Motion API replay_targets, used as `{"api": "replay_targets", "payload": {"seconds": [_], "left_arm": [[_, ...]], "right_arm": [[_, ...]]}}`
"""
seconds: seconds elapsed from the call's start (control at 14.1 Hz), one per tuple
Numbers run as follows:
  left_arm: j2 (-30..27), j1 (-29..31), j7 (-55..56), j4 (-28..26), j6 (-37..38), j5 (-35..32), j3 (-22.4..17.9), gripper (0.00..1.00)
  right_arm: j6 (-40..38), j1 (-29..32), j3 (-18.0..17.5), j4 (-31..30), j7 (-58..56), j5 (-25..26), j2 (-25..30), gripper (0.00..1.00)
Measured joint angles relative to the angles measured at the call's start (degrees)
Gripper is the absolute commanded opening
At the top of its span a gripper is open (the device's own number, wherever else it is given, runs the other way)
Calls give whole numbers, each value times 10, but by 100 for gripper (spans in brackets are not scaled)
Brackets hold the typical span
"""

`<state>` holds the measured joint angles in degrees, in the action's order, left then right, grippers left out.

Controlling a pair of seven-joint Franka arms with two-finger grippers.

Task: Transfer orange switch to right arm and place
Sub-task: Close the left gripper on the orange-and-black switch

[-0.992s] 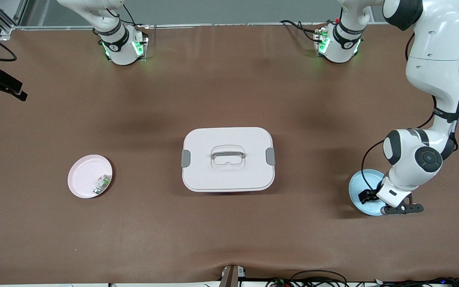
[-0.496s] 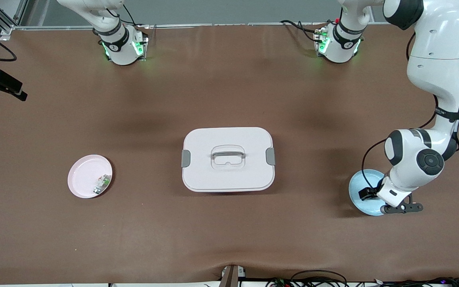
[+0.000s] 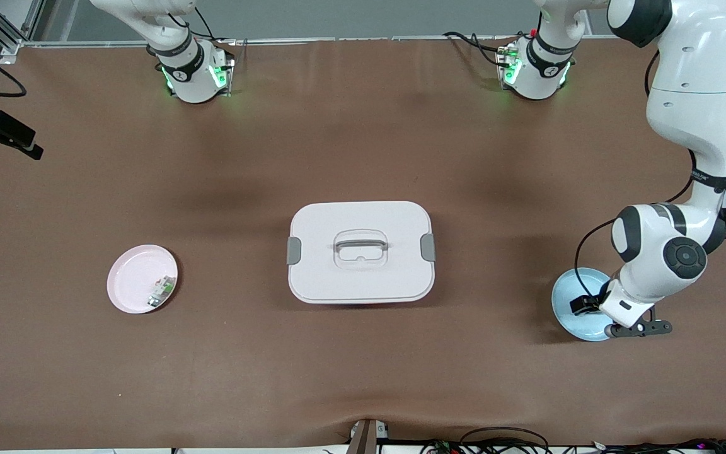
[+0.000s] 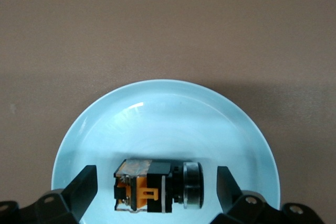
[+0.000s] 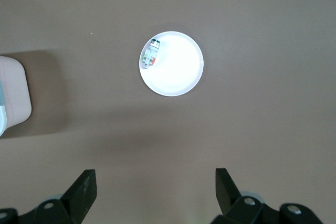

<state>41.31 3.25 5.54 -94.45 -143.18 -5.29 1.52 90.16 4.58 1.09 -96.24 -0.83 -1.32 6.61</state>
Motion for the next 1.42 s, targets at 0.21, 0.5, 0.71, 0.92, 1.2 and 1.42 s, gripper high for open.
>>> {"api": "replay_targets", "payload": {"seconds": [0.21, 0.5, 0.71, 0.92, 1.2, 1.42], "left_arm": [[0, 0, 0, 0, 1, 0, 0, 100], [0, 0, 0, 0, 2, 0, 0, 100], [0, 0, 0, -3, 5, 0, 0, 100], [2, 0, 0, -6, 6, 0, 0, 100], [5, 0, 0, -8, 6, 0, 0, 97], [8, 0, 0, -9, 6, 0, 0, 72]], "right_arm": [[0, 0, 0, 0, 0, 0, 0, 100], [0, 0, 0, 0, 0, 0, 0, 100], [0, 0, 0, 0, 0, 0, 0, 100], [0, 0, 0, 0, 0, 0, 0, 100], [0, 0, 0, 0, 0, 0, 0, 100], [0, 0, 0, 0, 0, 0, 0, 100]]}}
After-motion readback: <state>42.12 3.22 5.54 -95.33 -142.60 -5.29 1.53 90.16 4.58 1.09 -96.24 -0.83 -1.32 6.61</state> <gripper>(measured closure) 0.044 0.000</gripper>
